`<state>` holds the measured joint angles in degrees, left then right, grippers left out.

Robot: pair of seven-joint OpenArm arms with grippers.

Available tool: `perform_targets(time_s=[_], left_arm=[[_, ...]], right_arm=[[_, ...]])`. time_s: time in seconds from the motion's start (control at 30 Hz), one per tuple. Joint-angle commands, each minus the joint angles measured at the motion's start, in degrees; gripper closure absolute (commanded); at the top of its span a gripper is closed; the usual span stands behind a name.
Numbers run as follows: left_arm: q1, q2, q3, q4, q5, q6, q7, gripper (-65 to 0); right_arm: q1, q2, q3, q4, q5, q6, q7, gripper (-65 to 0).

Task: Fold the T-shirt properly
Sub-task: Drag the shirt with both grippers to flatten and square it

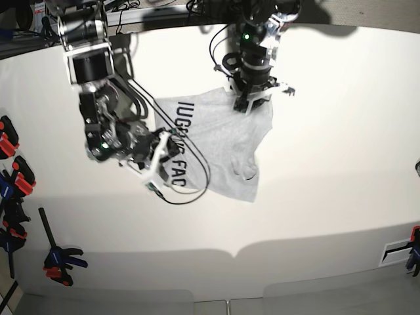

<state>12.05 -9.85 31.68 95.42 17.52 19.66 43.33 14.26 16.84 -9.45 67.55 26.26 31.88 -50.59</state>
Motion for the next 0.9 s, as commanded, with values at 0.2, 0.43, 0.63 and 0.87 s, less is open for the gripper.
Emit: perform_targets(time_s=[0.2, 0.43, 0.63, 0.87], left_arm=[[-5.3, 0.2, -0.2, -6.7, -3.1, 0.0, 0.5, -11.2], [-11.4, 0.2, -0.2, -16.4, -3.0, 0.0, 0.4, -11.2], [-16.7, 0.1, -0.2, -19.7, -3.0, 0.0, 0.2, -11.2], [-21.8, 0.1, -0.2, -19.8, -2.7, -2.9, -2.0, -11.2]], right_arm=[[-6.4, 1.1, 11.0, 10.4, 3.9, -1.2, -10.8, -15.0], [-10.7, 0.4, 19.4, 19.8, 15.2, -0.6, -17.7, -15.0], [-11.9, 0.0, 20.8, 23.3, 23.8, 1.4, -21.3, -15.0], [-11.4, -1.4, 20.8, 24.1, 26.1, 2.5, -20.6, -15.0]])
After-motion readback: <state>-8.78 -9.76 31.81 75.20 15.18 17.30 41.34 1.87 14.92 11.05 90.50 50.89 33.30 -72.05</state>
